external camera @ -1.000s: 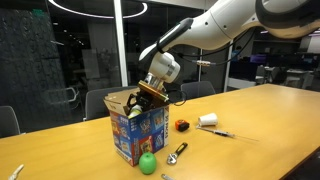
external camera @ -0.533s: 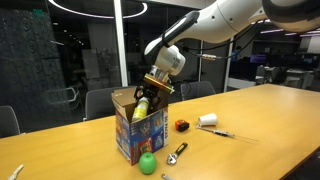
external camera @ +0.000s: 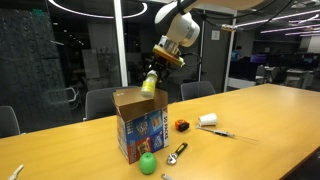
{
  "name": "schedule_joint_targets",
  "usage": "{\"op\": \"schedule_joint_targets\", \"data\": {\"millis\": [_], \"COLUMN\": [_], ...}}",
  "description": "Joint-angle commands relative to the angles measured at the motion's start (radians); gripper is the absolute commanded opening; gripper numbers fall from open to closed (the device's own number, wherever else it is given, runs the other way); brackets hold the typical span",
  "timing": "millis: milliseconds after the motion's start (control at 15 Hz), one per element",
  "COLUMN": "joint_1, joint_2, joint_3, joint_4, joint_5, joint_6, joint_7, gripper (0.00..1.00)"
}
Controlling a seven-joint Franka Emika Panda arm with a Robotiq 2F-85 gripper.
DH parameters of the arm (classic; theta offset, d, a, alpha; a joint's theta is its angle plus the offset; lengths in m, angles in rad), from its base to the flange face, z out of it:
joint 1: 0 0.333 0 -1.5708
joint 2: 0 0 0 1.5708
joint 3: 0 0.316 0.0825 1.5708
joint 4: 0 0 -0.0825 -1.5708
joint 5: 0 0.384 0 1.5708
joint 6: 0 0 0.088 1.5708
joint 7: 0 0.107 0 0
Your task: Take the spray bottle in the box and put it on the table
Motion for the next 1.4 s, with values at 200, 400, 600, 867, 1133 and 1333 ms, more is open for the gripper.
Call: {"op": "schedule_joint_targets", "data": {"millis": [200, 400, 600, 867, 1133, 1333], "joint_1": [-0.018, -0.072, -0.165, -0.306, -0.423, -0.48], "joint_2": [-0.338, -0.483, -0.609, -0.707, -0.671, -0.575], "joint_3": [-0.041, -0.049, -0.056, -0.065, -0.068, -0.081], "joint_4": [-0.175, -0.278, -0.425, -0.626, -0.79, -0.871], "joint_5": [-0.224, -0.369, -0.5, -0.636, -0.773, -0.872], "joint_6": [0.0, -0.042, -0.069, -0.058, 0.019, 0.112], "joint_7": [0.153, 0.235, 0.313, 0.416, 0.562, 0.678], "gripper": [0.44, 0.44, 0.44, 0.44, 0.44, 0.44]}}
